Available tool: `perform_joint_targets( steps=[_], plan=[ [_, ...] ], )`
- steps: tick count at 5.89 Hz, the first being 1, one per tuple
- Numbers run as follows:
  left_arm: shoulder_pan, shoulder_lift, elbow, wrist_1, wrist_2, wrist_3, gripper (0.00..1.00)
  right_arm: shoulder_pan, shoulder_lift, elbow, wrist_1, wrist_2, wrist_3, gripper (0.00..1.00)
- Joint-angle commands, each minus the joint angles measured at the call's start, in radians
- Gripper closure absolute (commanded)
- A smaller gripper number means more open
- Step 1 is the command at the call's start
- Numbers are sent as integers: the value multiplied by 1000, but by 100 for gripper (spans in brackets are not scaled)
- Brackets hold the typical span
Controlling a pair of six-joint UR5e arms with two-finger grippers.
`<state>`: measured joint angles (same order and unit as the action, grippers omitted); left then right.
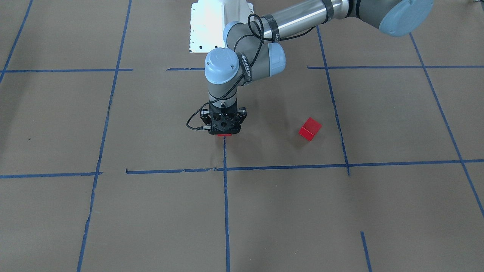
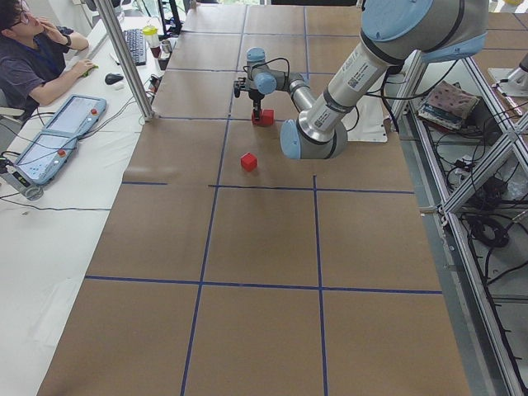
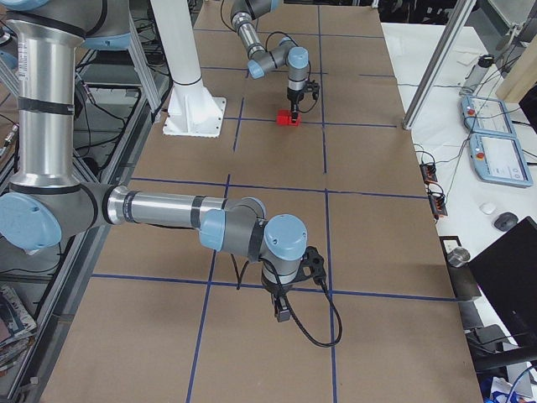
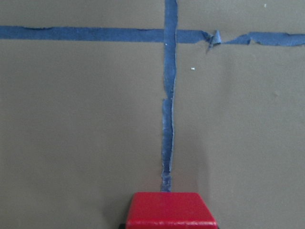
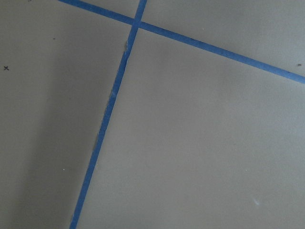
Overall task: Form red blocks into L shape at center
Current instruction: 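Hold the cube in place beside the center cube with the left gripper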
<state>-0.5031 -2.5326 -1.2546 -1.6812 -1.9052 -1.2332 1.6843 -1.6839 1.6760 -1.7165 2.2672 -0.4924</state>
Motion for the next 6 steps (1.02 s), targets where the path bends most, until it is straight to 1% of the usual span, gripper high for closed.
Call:
perform_joint_targets(
  steps=[1,4,6],
  plan=[
    [0,2,0,0,0,1,52,0,1,2,0,0,0,0],
    [0,2,-2,0,0,5,42,0,0,1,0,0,0,0],
    [0,2,-2,-2,1,6,32,0,0,1,0,0,0,0]
  ],
)
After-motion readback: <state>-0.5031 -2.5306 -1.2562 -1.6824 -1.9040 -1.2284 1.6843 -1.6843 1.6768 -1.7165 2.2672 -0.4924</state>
